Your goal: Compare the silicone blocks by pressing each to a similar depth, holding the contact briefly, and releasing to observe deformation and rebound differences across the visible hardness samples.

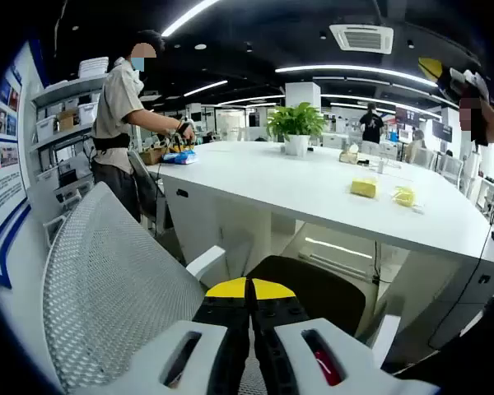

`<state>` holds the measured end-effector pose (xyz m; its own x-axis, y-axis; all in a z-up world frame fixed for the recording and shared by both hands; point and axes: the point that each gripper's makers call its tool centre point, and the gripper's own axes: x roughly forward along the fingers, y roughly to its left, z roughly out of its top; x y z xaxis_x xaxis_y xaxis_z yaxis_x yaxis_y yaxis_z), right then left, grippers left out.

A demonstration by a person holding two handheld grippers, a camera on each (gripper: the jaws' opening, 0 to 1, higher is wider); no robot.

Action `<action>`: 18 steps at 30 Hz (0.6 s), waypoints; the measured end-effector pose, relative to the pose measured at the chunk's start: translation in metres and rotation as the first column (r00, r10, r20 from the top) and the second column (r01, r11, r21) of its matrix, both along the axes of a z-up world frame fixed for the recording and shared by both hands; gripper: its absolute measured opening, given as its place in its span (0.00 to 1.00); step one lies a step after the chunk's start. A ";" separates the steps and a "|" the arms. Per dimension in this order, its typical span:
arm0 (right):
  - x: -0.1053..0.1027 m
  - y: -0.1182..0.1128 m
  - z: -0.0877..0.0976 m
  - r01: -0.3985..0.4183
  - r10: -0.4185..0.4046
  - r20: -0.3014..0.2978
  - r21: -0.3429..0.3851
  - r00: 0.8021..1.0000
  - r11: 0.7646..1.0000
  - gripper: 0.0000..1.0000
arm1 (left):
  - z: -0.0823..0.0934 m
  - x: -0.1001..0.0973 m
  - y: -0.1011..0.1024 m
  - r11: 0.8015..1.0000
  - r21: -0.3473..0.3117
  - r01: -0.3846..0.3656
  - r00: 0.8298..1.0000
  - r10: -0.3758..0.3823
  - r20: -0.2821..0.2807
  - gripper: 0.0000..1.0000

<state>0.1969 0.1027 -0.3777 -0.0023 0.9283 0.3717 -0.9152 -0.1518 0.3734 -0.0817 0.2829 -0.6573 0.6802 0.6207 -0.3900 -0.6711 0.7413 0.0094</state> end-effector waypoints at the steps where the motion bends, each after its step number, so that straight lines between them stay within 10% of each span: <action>1: 0.006 -0.005 0.002 0.017 -0.017 0.006 0.005 1.000 1.000 0.00 | 0.003 0.015 0.001 1.000 0.011 -0.010 1.000 0.010 0.019 0.00; 11: 0.047 -0.052 0.011 0.136 -0.137 0.020 0.009 0.990 0.991 0.00 | 0.021 0.127 -0.007 0.999 0.051 -0.016 0.992 0.010 0.129 0.00; 18: 0.038 -0.074 0.035 0.175 -0.175 0.000 0.063 0.984 0.983 0.00 | 0.026 0.171 -0.024 0.998 0.062 -0.033 0.988 0.023 0.154 0.00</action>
<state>0.2351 0.0289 -0.3425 0.1561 0.8897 0.4291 -0.9318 -0.0116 0.3629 0.0891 0.2587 -0.6316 0.7106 0.6609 -0.2415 -0.6889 0.7232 -0.0480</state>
